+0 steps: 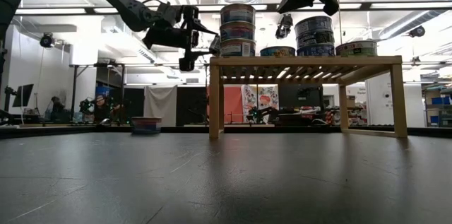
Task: Stack canned seafood by type on shelf
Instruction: Stack the blue-pink tuna can on top of the blue-pink tuna can on the shelf
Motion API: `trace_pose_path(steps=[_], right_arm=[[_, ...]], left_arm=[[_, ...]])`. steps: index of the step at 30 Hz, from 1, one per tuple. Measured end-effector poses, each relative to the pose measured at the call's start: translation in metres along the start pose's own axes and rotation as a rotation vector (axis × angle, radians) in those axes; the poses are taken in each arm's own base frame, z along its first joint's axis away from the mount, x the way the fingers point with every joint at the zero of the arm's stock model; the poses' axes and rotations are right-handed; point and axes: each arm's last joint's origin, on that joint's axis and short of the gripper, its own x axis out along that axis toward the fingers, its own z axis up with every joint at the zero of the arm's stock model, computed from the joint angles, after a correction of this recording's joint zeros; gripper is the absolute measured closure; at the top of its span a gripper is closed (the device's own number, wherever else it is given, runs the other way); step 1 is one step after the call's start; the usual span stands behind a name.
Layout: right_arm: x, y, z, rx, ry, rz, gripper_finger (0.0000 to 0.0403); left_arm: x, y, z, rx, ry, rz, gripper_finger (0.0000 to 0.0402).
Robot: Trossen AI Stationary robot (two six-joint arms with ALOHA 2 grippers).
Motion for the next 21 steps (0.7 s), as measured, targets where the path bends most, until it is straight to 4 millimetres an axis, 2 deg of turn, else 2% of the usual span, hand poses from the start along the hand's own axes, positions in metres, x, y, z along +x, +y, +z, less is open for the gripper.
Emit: trace_pose_path(steps=[11, 21], right_arm=[[0.0, 0.0, 0.0, 0.001, 0.0, 0.0, 0.0394], [0.0, 0.0, 0.0, 0.001, 0.0, 0.0, 0.0394]], left_arm=[[-0.003, -0.013, 0.006, 0.261, 0.038, 0.044, 0.0169], [-0.004, -0.01, 0.002, 0.469, 0.069, 0.128, 0.0169]])
